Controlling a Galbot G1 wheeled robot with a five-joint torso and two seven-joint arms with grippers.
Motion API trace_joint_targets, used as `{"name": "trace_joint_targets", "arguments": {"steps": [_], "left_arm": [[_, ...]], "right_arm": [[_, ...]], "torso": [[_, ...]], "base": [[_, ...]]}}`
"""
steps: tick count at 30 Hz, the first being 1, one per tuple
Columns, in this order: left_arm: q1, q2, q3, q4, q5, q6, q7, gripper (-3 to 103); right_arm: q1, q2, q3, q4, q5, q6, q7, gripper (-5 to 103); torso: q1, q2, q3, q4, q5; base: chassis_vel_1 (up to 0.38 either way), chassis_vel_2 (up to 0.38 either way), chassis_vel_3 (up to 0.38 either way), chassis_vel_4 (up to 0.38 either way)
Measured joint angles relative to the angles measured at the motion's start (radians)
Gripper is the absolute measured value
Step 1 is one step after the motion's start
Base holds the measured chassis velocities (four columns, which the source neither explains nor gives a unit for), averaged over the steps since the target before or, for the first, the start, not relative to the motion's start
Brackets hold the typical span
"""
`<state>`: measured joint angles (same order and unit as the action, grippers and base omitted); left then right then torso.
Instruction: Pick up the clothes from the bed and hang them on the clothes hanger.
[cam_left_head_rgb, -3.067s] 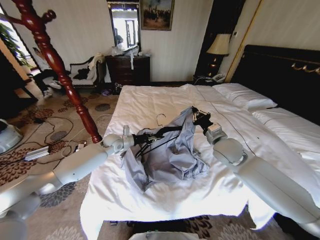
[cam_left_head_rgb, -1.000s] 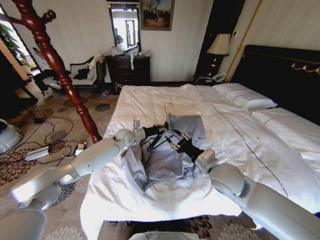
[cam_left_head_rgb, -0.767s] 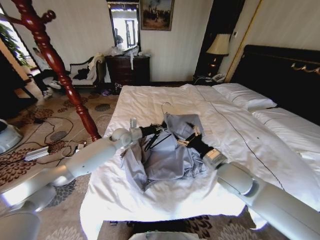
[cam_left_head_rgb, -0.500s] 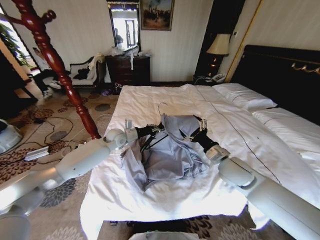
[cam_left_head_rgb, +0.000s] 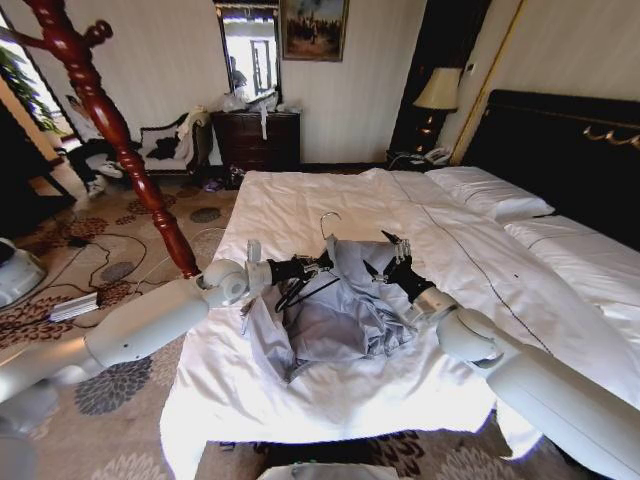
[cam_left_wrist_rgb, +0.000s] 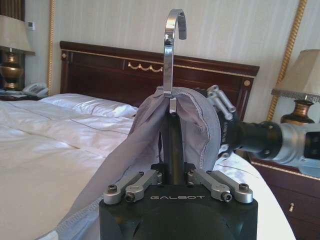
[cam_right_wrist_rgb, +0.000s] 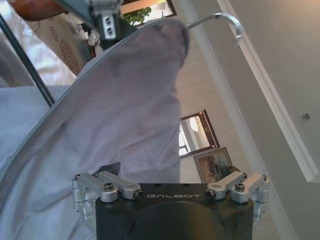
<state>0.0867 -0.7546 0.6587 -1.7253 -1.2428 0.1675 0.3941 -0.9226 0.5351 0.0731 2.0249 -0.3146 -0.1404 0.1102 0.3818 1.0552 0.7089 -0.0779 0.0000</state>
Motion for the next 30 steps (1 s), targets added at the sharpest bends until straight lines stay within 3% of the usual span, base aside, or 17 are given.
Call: {"name": "trace_joint_targets", "arguments": {"steps": [4,10,16,19,23,25,27,30], "left_arm": [[-0.006,-0.004,0.009,-0.008,0.0,0.001,-0.003,15],[-0.022,0.003,0.028,-0.028,-0.014,0.006,-0.011,15],[-0.023,0.008,0.036,-0.037,0.015,0.007,-0.013,15],[-0.031,0.014,0.05,-0.031,0.043,0.005,-0.002,15],[-0.048,0.009,0.066,-0.01,0.113,-0.008,0.015,15],[-0.052,0.008,0.071,-0.006,0.127,-0.011,0.018,15],[-0.064,0.007,0.085,0.001,0.151,-0.016,0.026,15],[-0.068,0.006,0.088,0.003,0.161,-0.016,0.028,15]], "right_arm": [[-0.002,0.002,-0.002,-0.016,-0.013,0.0,-0.003,103],[0.003,-0.004,0.003,-0.034,-0.035,-0.02,-0.016,90],[-0.001,-0.015,-0.002,-0.039,-0.108,-0.026,-0.034,63],[-0.009,-0.021,-0.002,-0.039,-0.144,-0.019,-0.041,58],[-0.017,-0.033,-0.003,-0.037,-0.187,0.002,-0.055,37],[-0.017,-0.036,-0.006,-0.034,-0.19,0.004,-0.057,37],[-0.016,-0.038,-0.012,-0.032,-0.194,0.008,-0.059,26],[-0.014,-0.038,-0.013,-0.034,-0.194,0.011,-0.059,22]], "torso": [[0.0,0.0,0.0,-0.0001,0.0],[0.0,0.0,0.0,0.0001,0.0001],[0.0,0.0,0.0,-0.0001,0.0],[0.0,0.0,0.0,0.0,-0.0001],[0.0,0.0,0.0,-0.0002,-0.0001],[0.0,0.0,0.0,-0.0003,0.0],[0.0,0.0,0.0,-0.0001,0.0],[0.0,0.0,0.0,0.0001,-0.0001]], "base": [[0.0,0.0,0.0,0.0],[0.0,0.0,0.0,0.0],[0.0,0.0,0.0,0.0],[0.0,0.0,0.0,0.0],[0.0,0.0,0.0,0.0],[0.0,0.0,0.0,0.0],[0.0,0.0,0.0,0.0],[0.0,0.0,0.0,0.0]]}}
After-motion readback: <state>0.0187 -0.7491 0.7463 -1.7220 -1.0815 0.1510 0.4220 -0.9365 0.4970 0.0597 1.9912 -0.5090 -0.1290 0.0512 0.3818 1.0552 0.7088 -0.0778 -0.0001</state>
